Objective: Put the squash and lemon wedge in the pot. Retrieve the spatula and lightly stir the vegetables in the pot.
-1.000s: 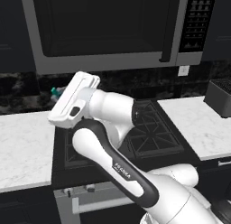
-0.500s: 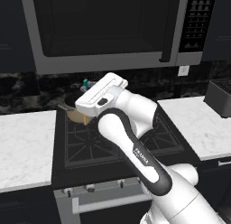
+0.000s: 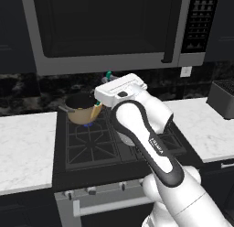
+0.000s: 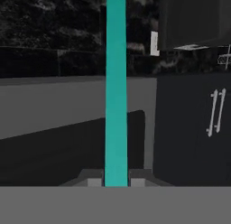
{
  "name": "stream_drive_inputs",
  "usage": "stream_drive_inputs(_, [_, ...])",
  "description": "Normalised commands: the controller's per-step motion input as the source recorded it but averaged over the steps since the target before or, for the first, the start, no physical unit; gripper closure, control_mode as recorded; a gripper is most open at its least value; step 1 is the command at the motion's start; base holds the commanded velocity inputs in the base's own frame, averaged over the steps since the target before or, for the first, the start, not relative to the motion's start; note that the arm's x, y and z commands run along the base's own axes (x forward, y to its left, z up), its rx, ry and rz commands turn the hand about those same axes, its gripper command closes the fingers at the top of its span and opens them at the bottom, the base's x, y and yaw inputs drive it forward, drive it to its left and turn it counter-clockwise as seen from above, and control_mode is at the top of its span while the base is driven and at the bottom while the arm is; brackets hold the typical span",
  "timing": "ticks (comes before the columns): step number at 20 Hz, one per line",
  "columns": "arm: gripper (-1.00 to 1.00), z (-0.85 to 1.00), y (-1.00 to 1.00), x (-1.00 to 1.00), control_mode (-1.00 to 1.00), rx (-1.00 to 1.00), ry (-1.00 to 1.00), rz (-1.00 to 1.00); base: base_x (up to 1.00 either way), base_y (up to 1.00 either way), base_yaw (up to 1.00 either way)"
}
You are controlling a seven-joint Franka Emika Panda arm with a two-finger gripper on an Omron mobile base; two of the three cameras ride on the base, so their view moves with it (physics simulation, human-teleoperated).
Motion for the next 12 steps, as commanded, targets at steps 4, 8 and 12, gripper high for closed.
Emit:
stream_drive_inputs(4, [1.00,0.31,-0.22,0.01,-1.00,0.11,0.05,-0.04,0.00,0.00,0.00])
stream_drive_inputs(8, [1.00,0.15,-0.26,0.00,-1.00,0.07,0.00,-0.06,0.00,0.00,0.00])
stream_drive_inputs(12, [1.00,-0.05,-0.31,0.00,-1.00,0.11,-0.02,-0.05,0.00,0.00,0.00])
